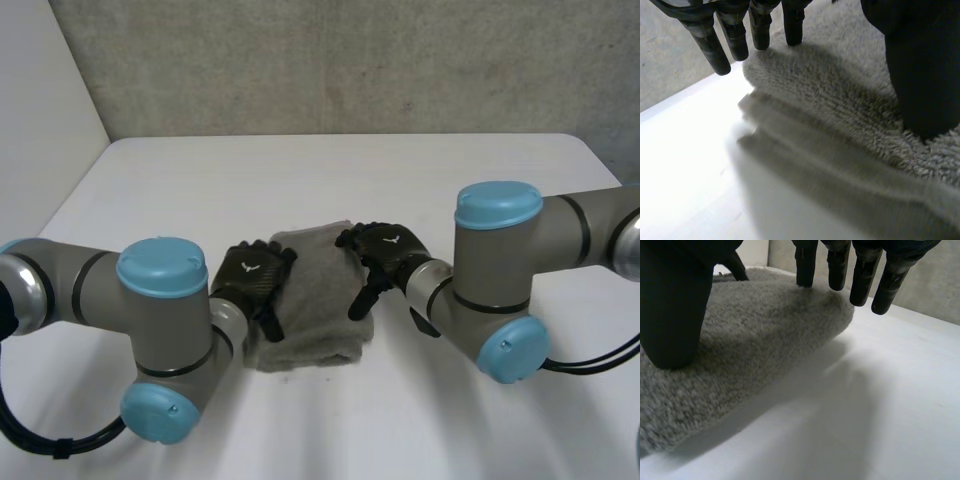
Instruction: Fold the towel.
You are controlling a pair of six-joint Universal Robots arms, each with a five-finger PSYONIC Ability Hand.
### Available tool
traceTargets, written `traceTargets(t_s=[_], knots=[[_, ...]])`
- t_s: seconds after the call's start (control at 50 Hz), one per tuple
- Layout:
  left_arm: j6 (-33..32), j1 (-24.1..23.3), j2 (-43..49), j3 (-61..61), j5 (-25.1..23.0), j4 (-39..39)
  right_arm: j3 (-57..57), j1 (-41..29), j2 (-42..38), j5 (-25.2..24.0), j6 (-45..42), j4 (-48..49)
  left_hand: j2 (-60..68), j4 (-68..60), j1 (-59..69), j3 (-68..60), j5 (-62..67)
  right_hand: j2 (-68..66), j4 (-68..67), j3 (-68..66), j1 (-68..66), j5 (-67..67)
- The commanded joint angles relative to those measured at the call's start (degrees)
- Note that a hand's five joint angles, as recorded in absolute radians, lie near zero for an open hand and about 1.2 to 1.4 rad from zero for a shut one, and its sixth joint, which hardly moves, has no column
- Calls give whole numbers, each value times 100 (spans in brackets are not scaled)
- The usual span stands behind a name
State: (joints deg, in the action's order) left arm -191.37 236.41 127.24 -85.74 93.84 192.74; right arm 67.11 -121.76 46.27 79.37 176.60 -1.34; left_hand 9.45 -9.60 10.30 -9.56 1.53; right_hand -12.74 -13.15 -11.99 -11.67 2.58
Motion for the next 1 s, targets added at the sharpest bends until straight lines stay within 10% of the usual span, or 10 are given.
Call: traceTargets(t_s=[0.02,0.22,0.52,0.8,1.0], knots=[[-673,55,-24,-250,187,-35,-260,-120,-320,105,-318,-15,110,-95,25,-99,-98,274,315,199,167,-258],[-621,-50,-532,-189,169,-35,-374,-199,-269,333,-758,-112,93,-78,8,-82,-115,274,315,199,167,-258],[99,-78,-2325,804,266,-385,-225,19,2174,1608,-864,90,160,-145,75,-149,-48,274,315,199,167,-258],[1075,740,-2854,1753,196,-2679,214,626,3054,1643,-829,-15,60,-45,-25,-49,-148,274,315,199,167,-258],[1155,881,-2951,1807,204,-2883,241,785,3125,1441,-802,-270,55,-40,-30,-44,-153,274,315,199,167,-258]])
